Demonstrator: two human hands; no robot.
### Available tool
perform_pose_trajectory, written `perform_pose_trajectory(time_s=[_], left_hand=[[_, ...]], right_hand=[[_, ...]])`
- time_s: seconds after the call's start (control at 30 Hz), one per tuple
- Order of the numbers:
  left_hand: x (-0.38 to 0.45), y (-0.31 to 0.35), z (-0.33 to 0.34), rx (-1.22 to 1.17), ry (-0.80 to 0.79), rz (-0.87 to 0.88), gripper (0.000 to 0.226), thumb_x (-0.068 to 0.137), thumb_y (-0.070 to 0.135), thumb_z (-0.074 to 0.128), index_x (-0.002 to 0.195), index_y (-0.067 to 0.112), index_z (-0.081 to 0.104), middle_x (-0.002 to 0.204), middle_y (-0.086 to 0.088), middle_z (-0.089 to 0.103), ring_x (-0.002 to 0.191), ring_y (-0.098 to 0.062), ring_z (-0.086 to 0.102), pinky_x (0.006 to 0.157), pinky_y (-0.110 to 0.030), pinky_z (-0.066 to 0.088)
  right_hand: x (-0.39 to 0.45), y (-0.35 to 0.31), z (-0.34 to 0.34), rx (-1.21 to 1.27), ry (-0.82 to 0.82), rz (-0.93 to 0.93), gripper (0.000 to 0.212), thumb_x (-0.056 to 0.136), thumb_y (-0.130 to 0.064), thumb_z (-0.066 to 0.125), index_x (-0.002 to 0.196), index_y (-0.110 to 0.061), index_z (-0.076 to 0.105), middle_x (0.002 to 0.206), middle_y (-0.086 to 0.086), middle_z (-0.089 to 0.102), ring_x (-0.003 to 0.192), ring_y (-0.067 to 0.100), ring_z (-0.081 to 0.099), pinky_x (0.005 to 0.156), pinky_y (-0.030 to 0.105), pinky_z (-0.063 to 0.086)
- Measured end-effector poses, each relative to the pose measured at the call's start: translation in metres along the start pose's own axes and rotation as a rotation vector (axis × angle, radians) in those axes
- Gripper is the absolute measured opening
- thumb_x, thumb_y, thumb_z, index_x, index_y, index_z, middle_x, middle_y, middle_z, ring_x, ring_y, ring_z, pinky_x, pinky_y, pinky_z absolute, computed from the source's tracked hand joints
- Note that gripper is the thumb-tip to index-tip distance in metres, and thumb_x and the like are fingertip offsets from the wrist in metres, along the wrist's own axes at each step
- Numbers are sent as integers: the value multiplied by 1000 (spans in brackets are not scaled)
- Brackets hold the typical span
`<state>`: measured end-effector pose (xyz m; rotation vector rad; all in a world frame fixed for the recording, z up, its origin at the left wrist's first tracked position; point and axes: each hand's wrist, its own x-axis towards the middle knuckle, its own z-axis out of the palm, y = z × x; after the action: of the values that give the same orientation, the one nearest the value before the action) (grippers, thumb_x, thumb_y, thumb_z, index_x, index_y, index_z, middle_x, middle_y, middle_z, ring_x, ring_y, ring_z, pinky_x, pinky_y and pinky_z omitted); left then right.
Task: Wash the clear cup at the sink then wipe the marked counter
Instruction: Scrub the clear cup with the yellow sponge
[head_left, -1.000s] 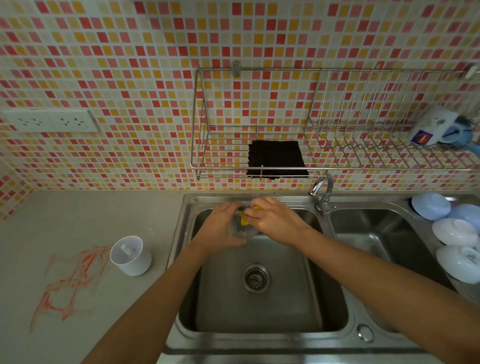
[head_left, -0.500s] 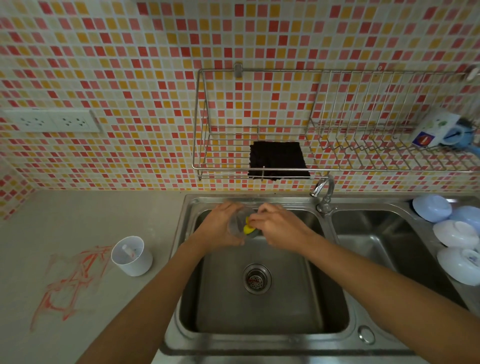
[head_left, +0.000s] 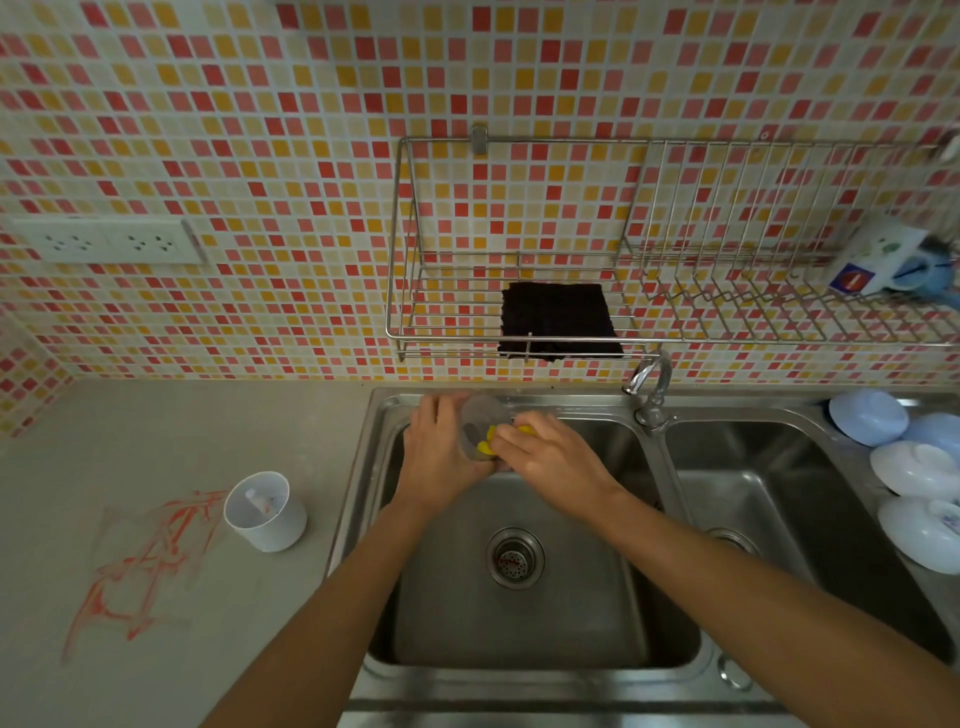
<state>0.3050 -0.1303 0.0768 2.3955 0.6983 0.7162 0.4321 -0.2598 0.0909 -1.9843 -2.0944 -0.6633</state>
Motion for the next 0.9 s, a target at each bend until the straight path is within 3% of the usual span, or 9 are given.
perform_pose_trajectory(time_s=[0.17,0.23,0.33,0.47,0.53,0.67,0.73,0.8,0.9], left_hand=[[5,-9,-5,95,-59,193,77,61,33,84,127,11,54,123,-4,59,116,-20,52,99,-39,41],[5,-8,-8,115,-65,247,74,60,25,85,126,9,55,122,-6,60,115,-22,54,100,-38,42],[9,-5,-9,159,-78,319,76,60,30,86,126,10,55,123,-4,60,114,-19,53,100,-30,40],[14,4,-15,130,-79,367,75,61,31,84,128,13,55,128,-1,57,119,-12,45,105,-23,33],[11,6,-17,147,-98,380,72,61,29,85,125,12,56,125,-3,59,116,-12,43,99,-17,30],[4,0,-16,164,-141,343,71,62,27,85,125,12,57,122,-3,60,112,-16,49,95,-15,28],[3,-1,-12,168,-177,326,74,62,27,84,128,13,55,124,-3,58,114,-18,48,98,-23,37],[4,4,-8,150,-217,307,77,62,25,83,132,16,51,129,-1,54,117,-19,46,100,-28,39],[12,9,-7,145,-210,308,78,63,27,83,133,17,49,132,0,52,120,-17,44,101,-25,34]], right_hand=[[4,-6,-5,384,-300,116,25,94,-7,48,112,-11,66,97,2,65,95,22,49,88,32,44],[5,-4,-7,445,-346,110,26,93,-6,51,113,-10,66,95,4,66,94,23,50,83,33,44],[9,6,-8,157,-227,-29,29,77,-6,67,104,-13,71,95,0,70,90,22,56,72,35,49],[11,10,-3,-27,-99,2,25,81,-9,56,100,-8,71,99,4,69,94,25,59,76,37,51],[7,-3,1,87,-134,124,26,80,-4,62,103,-11,71,99,4,68,95,25,56,79,37,50],[-1,-22,5,530,-227,381,29,92,-9,55,116,-20,69,100,6,66,99,20,51,85,25,42],[0,-17,3,444,-254,293,27,89,-10,59,112,-18,71,99,6,65,99,20,52,83,27,43],[3,-7,2,158,-196,129,23,79,-9,65,100,-14,73,96,3,67,93,21,57,77,32,49],[6,0,6,22,-122,95,27,80,-9,50,95,-10,72,99,4,70,92,25,62,73,36,53]])
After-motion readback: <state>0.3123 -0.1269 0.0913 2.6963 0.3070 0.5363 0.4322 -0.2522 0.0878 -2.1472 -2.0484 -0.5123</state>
